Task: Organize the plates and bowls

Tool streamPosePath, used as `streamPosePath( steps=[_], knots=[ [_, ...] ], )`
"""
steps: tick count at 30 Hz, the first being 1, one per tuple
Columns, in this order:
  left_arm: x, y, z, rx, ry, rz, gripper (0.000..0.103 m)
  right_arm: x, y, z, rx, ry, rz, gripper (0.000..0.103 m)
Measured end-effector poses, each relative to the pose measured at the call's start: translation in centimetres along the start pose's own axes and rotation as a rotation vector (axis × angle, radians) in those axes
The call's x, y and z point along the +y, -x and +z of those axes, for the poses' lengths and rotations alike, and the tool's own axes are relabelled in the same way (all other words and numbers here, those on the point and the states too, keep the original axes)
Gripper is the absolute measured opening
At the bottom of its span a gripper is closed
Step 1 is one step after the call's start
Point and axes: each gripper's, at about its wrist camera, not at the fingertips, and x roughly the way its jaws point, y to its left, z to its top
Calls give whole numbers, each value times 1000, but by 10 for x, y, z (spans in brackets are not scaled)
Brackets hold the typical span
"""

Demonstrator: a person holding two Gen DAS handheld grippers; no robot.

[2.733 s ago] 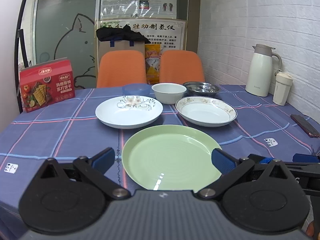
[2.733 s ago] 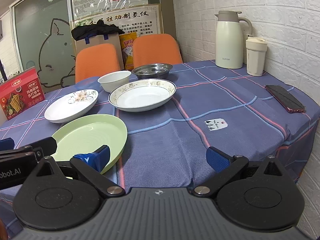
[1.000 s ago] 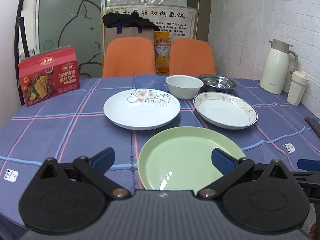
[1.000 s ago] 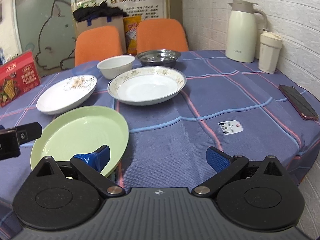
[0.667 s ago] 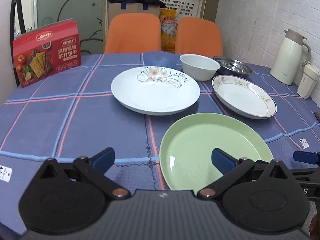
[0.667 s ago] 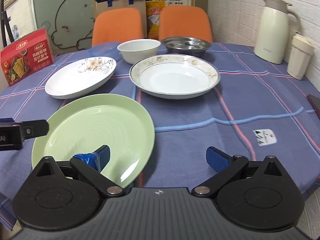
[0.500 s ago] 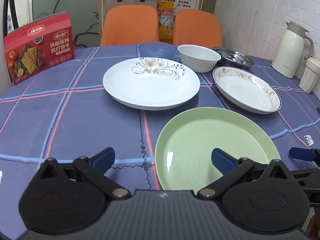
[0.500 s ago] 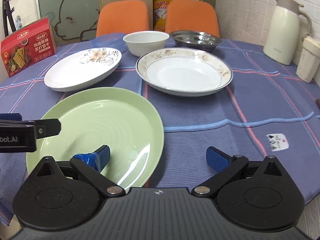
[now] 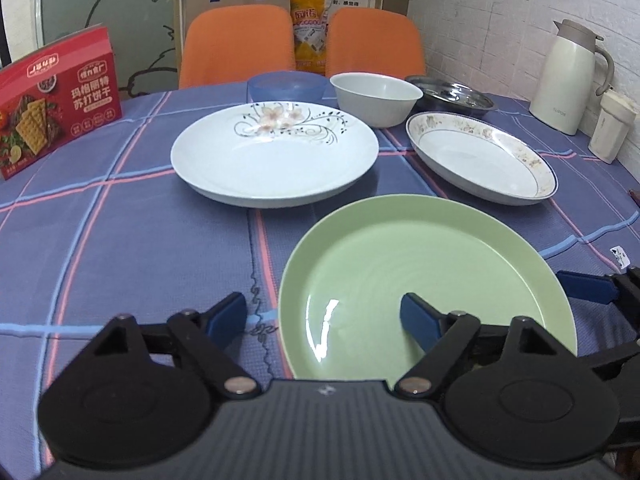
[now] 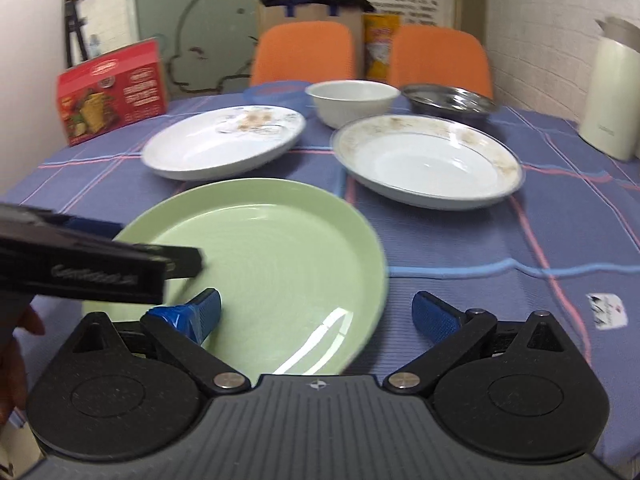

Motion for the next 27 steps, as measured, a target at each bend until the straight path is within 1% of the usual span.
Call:
streamPosePath(
  steps=[1, 4, 5, 7, 9, 11, 14, 16, 19, 23, 27],
  knots=[
    [-1, 1, -1, -5, -5, -4, 76, 2, 0, -1, -9, 0, -1, 89],
    [-4, 4, -3, -20, -4, -27, 61, 9, 0, -4, -28, -6, -4, 89],
    [-5, 5, -3, -19, -1, -31, 59, 14, 0, -4, -25, -3, 0, 90],
    [-7, 5, -2, -17, 11, -11, 59, 23, 0, -3, -25, -22, -37, 90],
    [-3, 7, -1, -2, 30, -22, 51, 25, 1, -2, -27, -33, -29, 89],
    [5, 12, -2, 6, 60, -32, 51, 28, 6, 0, -39, -49, -9, 89],
    [20, 26, -5, -2, 94, -19, 51, 45, 12, 3, -63, -21, 2, 90],
    [30, 31, -7, -1, 100, 15, 51, 59, 7, 3, -55, 5, 22, 90],
    [49, 36, -13, -2, 113, 67, 51, 76, -3, 5, -38, 10, 74, 90],
    [74, 37, -15, -4, 162, 92, 51, 96, -13, 12, -35, 52, 101, 90],
    [85, 33, -13, -11, 160, 127, 51, 105, -25, 17, -13, 50, 122, 90]
  ],
)
